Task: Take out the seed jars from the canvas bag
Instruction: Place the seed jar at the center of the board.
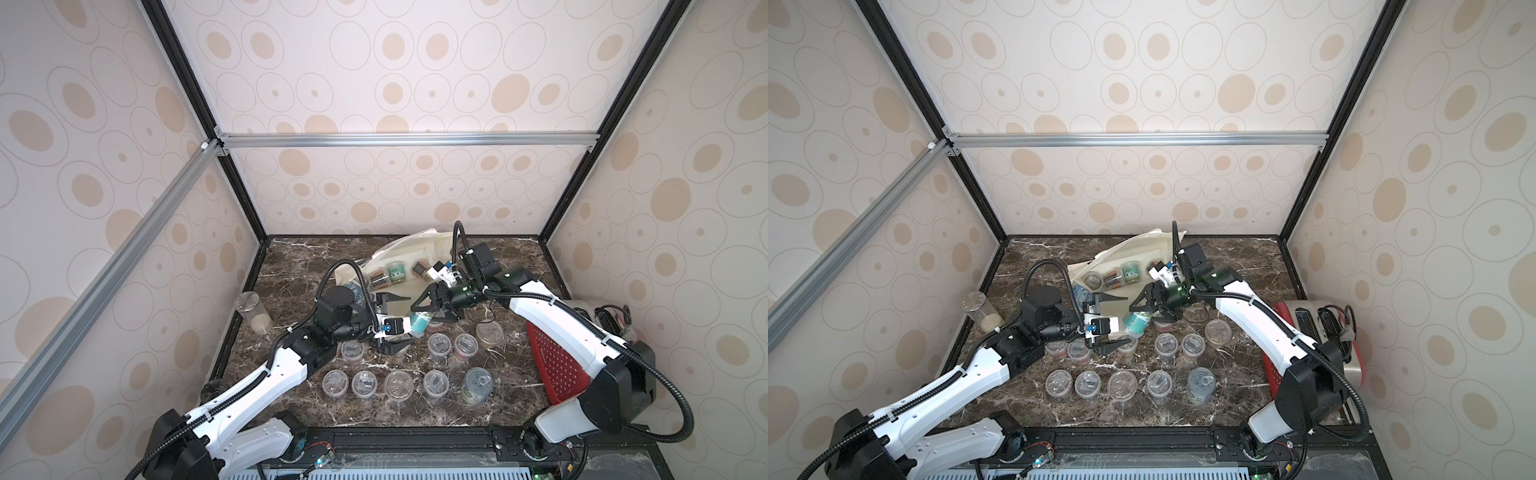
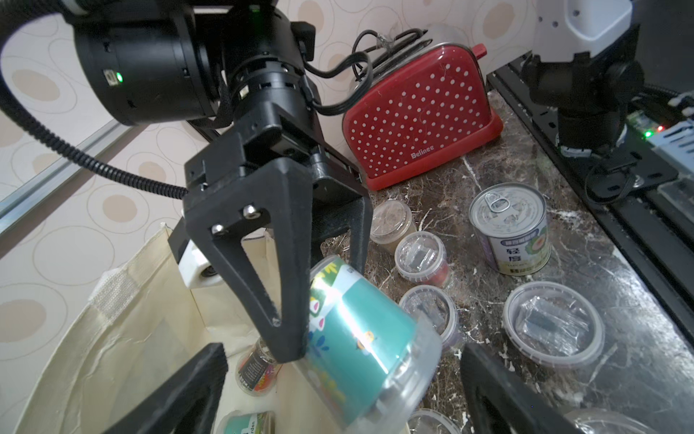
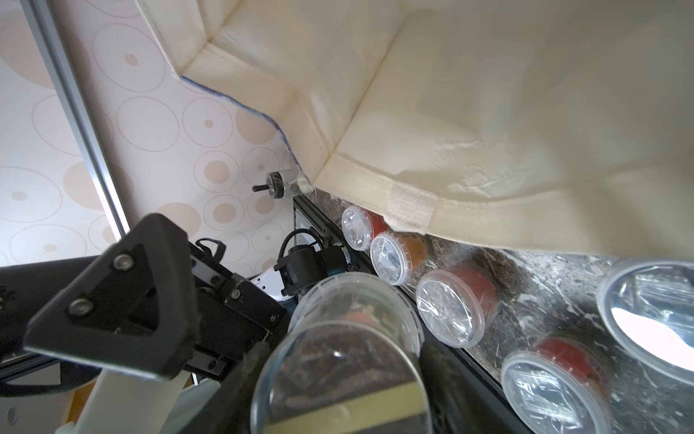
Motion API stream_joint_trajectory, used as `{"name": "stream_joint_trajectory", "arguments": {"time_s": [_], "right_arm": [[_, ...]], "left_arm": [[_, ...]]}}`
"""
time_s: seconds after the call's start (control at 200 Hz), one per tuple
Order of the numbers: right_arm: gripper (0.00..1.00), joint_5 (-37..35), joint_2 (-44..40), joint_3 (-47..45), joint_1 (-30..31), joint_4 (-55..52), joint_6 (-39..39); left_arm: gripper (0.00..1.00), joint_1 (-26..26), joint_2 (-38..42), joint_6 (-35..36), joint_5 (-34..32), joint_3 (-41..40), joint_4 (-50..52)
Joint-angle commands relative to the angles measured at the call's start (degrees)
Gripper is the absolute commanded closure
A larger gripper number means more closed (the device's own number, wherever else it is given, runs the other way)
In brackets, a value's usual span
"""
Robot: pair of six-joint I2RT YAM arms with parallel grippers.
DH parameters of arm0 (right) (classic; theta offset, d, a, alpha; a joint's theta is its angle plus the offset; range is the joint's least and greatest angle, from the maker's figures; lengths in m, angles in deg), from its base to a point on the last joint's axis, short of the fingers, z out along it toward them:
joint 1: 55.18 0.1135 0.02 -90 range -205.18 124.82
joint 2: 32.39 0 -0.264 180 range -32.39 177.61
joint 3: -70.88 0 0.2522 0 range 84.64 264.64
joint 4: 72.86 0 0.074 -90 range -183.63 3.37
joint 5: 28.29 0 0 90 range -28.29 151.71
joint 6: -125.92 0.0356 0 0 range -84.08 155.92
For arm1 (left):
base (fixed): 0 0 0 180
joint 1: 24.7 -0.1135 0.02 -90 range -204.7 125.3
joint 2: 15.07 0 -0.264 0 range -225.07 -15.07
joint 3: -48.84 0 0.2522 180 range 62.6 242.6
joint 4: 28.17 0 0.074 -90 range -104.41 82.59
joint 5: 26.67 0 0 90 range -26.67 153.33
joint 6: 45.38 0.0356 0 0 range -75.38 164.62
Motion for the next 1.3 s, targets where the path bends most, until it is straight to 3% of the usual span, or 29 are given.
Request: {"name": "stream_joint_trajectory", "arguments": {"time_s": [0.0, 0.125, 0.46, 0.9, 1.091, 1.296], "right_arm": [[0.36, 2.25, 0.77, 2.29, 0.88, -4.63, -4.31], [0.36, 2.27, 1.76, 3.82, 1.44, -7.03, -6.19], [0.37, 2.51, 4.36, 6.62, 4.22, -10.59, -8.94], [0.36, 1.57, 6.03, 8.28, 5.47, -12.31, -10.0], [0.29, -1.01, 4.63, 7.86, 5.37, -9.81, -8.82], [0.17, -3.86, -0.51, 3.74, 5.09, -1.09, -5.26]], "left_arm": [[0.02, 0.28, -1.63, 11.99, 1.33, 4.06, 5.78], [0.02, 0.3, -4.85, 16.51, 3.88, 6.86, 11.64], [0.03, 0.43, -10.03, 19.49, 7.44, 10.76, 13.57], [0.24, 0.91, -11.76, 20.46, 13.75, 10.63, 16.69], [0.33, 0.91, -10.35, 12.36, 13.97, 8.3, 9.4], [0.32, 0.91, -6.89, -3.21, 10.67, 1.99, -5.81]]}}
